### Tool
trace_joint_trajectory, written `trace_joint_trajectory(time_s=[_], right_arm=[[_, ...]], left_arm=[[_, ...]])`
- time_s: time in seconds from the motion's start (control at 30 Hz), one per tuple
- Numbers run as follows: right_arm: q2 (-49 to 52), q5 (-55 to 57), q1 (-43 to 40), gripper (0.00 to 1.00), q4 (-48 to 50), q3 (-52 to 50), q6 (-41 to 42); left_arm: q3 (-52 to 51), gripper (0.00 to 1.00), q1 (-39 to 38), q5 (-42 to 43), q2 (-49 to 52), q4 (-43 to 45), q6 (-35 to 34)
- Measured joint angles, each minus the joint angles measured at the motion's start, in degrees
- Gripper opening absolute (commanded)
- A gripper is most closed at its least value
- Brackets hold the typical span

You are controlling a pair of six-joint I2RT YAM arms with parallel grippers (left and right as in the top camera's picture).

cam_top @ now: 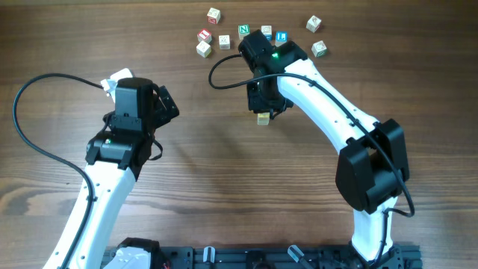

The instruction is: Form a tower

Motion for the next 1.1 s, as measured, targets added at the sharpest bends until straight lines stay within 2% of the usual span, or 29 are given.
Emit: trace_joint_trajectory(time_s=[0.57,1.1], right_arm=[[0.0,-0.59,-0.17,0.14,0.07,-0.07,4.37],[0.0,-1.55,-0.17,0.14,0.13,-0.07,4.59]], left_arm=[[0.0,1.0,0.0,0.0,0.0,0.02,0.0],[0.0,1.0,0.0,0.0,0.0,0.02,0.0]])
